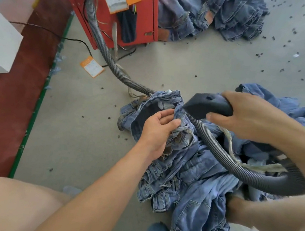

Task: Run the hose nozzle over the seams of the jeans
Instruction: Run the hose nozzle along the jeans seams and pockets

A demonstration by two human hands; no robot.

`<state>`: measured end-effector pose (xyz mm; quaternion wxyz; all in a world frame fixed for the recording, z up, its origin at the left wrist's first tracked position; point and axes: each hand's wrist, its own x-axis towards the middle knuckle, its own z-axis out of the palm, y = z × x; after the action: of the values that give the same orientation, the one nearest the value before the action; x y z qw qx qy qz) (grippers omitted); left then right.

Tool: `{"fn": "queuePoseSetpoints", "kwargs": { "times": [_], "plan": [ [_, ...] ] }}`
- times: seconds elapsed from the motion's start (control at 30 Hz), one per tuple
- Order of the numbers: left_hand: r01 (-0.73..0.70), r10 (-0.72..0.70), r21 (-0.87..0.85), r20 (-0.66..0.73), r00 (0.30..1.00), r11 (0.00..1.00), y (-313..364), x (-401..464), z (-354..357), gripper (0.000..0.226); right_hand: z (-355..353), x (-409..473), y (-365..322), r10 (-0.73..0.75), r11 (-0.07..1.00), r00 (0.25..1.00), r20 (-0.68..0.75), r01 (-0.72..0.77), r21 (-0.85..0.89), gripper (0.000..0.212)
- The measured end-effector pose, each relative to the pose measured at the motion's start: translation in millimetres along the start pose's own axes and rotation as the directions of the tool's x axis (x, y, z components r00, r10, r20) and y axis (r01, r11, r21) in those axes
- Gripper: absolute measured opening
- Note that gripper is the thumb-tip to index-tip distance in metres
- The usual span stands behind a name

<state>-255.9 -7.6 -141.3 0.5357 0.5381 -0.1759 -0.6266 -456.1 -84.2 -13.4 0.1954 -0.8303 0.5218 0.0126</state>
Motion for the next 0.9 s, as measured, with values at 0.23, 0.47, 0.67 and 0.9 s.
{"fn": "queuePoseSetpoints", "kwargs": {
  "times": [0.23, 0.47, 0.67, 0.9],
  "plan": [
    [0.111, -0.106, -0.136, 0.047, 0.993, 0.984, 6, -5, 3, 0.031, 12, 18, -9, 0.123, 0.992, 0.992, -0.021, -0.122, 0.044, 0.033],
    [0.211, -0.156, -0.340, 0.180, 0.971, 0.917, 25, -10, -6, 0.052, 2, -1, -13, 0.026, 0.996, 0.997, 0.067, -0.031, 0.083, 0.029],
    [0.320, -0.169, -0.394, 0.372, 0.913, 0.862, 18, -11, -10, 0.063, 6, 19, -5, 0.205, 0.969, 0.978, -0.048, -0.196, 0.150, 0.034],
    [0.342, -0.146, -0.441, 0.421, 0.895, 0.830, 23, -10, -6, 0.066, -10, -8, -4, -0.009, 0.989, 0.989, 0.149, -0.014, 0.150, 0.029]
  ]
}}
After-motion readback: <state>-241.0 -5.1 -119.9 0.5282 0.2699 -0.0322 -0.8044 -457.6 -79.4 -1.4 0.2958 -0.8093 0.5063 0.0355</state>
